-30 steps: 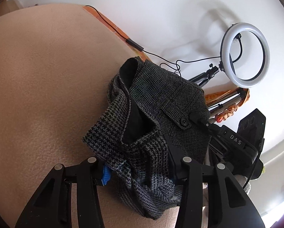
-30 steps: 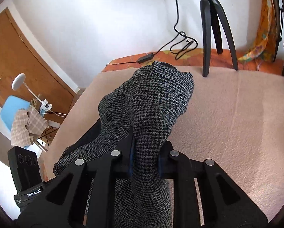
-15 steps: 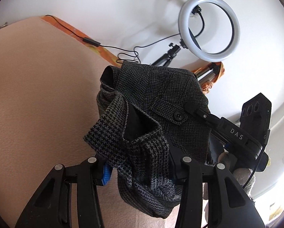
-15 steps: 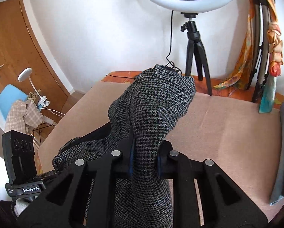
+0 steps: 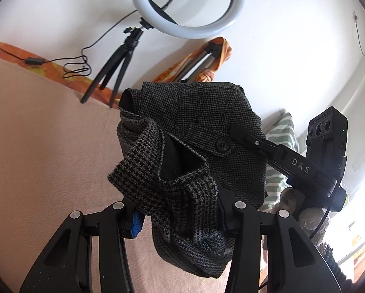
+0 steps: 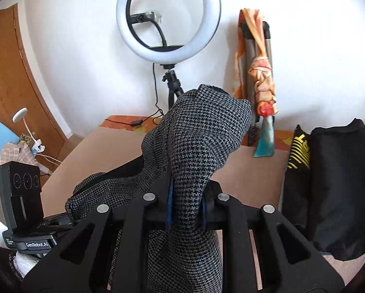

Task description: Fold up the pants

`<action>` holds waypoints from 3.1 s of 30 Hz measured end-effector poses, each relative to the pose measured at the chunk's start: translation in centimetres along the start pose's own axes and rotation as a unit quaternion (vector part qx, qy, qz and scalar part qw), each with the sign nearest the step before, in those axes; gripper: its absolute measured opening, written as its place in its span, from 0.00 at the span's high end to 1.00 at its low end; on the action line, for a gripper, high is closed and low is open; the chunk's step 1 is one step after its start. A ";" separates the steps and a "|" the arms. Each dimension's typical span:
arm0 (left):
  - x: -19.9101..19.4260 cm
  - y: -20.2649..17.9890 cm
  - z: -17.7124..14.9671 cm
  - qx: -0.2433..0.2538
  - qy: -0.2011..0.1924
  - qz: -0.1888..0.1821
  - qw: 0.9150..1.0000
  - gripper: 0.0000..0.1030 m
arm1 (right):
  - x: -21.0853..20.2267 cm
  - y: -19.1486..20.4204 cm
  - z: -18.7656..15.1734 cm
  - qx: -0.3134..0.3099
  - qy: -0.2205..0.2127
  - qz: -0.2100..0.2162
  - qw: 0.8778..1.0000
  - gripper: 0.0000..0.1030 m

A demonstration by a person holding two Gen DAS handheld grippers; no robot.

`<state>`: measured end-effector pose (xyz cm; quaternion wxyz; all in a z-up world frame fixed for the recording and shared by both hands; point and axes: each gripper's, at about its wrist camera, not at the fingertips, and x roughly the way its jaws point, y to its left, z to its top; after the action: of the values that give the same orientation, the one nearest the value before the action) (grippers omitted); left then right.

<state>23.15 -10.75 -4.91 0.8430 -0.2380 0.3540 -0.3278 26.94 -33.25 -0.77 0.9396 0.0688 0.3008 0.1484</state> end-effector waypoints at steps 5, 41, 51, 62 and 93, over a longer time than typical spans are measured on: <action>3.1 -3.5 0.3 0.027 0.012 -0.023 0.999 0.57 | -2.8 -3.8 0.9 0.001 -0.011 -0.031 0.999 0.83; 23.0 -12.6 -3.3 0.077 0.101 -0.036 0.991 0.53 | -2.1 -30.3 3.7 0.060 0.045 -0.081 0.994 0.79; 18.7 -10.4 -3.0 0.075 0.100 -0.001 0.992 0.38 | -2.0 -33.1 2.1 0.138 0.053 -0.139 0.979 0.46; 15.5 -11.1 -2.4 0.141 0.083 0.020 0.986 0.38 | -7.5 -30.1 0.8 0.141 0.006 -0.197 0.970 0.38; 0.8 -14.7 -4.9 0.283 0.003 0.043 0.958 0.18 | -16.0 -10.5 -8.0 0.089 -0.062 -0.311 0.944 0.01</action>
<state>14.22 -21.99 0.90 0.8879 0.0270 0.2593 -0.3791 12.39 -48.01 -0.81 0.9458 0.0645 0.2603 -0.1830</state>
